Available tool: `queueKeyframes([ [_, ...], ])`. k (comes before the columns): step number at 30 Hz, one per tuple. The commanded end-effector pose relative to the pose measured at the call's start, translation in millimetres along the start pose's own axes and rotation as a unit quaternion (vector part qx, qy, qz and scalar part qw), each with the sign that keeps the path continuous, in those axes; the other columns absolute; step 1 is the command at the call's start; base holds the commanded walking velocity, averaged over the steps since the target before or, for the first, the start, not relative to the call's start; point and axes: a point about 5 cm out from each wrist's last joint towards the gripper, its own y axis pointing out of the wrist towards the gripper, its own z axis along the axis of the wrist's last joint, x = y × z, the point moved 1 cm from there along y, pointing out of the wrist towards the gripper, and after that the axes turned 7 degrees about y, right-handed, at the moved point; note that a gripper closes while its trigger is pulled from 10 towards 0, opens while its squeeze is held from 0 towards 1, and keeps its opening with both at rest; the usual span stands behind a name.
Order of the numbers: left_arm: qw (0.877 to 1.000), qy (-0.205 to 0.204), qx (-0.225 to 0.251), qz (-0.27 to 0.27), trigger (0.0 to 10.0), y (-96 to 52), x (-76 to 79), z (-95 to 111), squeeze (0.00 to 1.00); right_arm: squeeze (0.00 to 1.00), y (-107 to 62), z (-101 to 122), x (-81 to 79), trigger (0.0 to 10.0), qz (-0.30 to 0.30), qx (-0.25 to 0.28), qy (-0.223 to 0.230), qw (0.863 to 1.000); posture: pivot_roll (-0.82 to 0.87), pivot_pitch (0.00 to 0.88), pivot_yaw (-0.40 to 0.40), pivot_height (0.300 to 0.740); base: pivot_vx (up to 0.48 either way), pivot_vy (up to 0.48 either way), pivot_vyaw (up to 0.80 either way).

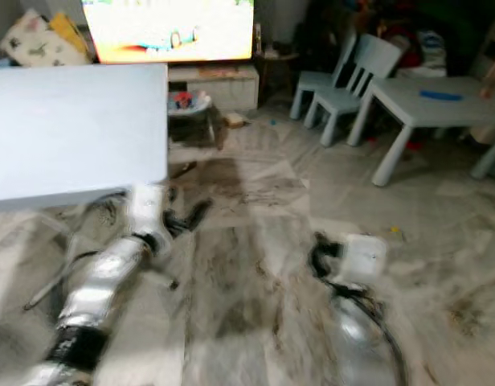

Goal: Hang keys on a hook

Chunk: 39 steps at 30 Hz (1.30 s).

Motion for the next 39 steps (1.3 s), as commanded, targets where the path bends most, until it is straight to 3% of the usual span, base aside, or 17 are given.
queueKeyframes([
  [1, 1.000, 0.002, 0.003, -0.023, 10.0, 5.2, 13.5, 4.1, 0.00, 0.00, -1.2, 0.5, 11.4, 10.0, -0.019, -0.002, -0.007, 1.000, 0.06, 0.000, -0.011, 0.740, 0.341, 0.000, 0.00],
  [15, 1.000, -0.001, -0.013, -0.008, 10.0, 6.2, 11.1, -0.2, 0.00, 0.00, -0.4, 3.9, 5.8, 10.0, -0.013, 0.002, -0.004, 1.000, 0.06, 0.000, -0.012, 0.740, 0.181, 0.000, 0.00],
  [27, 1.000, 0.007, -0.018, -0.004, 10.0, 6.6, 8.1, -0.9, 0.00, 0.00, 1.6, 4.0, 6.8, 10.0, -0.016, 0.000, -0.006, 1.000, 0.05, 0.000, -0.011, 0.740, 0.000, 0.000, -0.76],
  [34, 1.000, 0.009, -0.019, -0.008, 10.0, 6.5, 9.7, -1.3, 0.00, 0.00, 3.6, 5.2, 5.3, 10.0, -0.016, 0.001, -0.004, 1.000, 0.05, 0.000, -0.009, 0.740, 0.000, 0.000, 0.00],
  [39, 1.000, 0.012, -0.025, -0.009, 10.0, 5.4, 9.6, -4.2, 0.00, 0.00, 6.6, 8.3, 3.0, 10.0, -0.015, 0.008, -0.004, 1.000, 0.05, 0.000, -0.004, 0.740, 0.000, 0.000, -0.80],
])
